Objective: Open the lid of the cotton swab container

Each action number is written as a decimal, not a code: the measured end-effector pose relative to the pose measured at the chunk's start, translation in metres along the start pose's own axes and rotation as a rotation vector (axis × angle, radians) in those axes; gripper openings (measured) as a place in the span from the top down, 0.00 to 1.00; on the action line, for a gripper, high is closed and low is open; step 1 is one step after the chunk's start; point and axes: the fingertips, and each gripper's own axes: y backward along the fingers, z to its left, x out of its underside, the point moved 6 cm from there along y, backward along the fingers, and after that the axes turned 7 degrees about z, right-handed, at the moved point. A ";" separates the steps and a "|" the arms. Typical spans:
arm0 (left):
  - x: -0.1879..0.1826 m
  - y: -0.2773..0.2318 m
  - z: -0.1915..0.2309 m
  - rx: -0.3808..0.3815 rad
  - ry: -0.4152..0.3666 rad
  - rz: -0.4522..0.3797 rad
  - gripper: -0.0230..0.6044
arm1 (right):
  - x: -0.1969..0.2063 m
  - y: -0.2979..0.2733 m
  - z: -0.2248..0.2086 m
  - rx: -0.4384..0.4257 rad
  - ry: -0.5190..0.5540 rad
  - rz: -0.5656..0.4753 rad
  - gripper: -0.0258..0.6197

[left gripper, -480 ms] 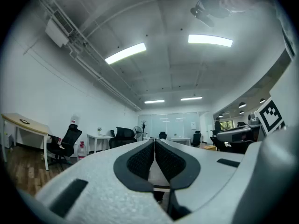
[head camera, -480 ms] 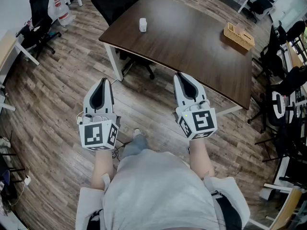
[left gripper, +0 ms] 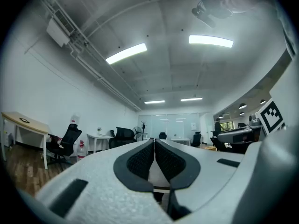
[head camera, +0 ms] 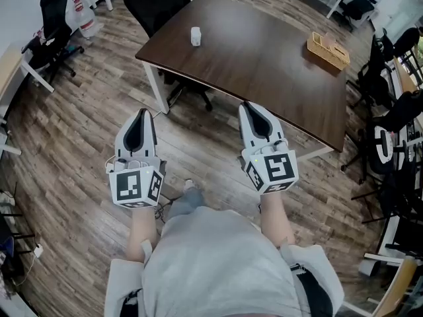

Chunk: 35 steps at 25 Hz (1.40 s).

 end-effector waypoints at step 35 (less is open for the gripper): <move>0.007 -0.139 0.085 0.065 0.021 -0.011 0.94 | -0.010 -0.150 -0.026 0.020 -0.036 -0.009 0.92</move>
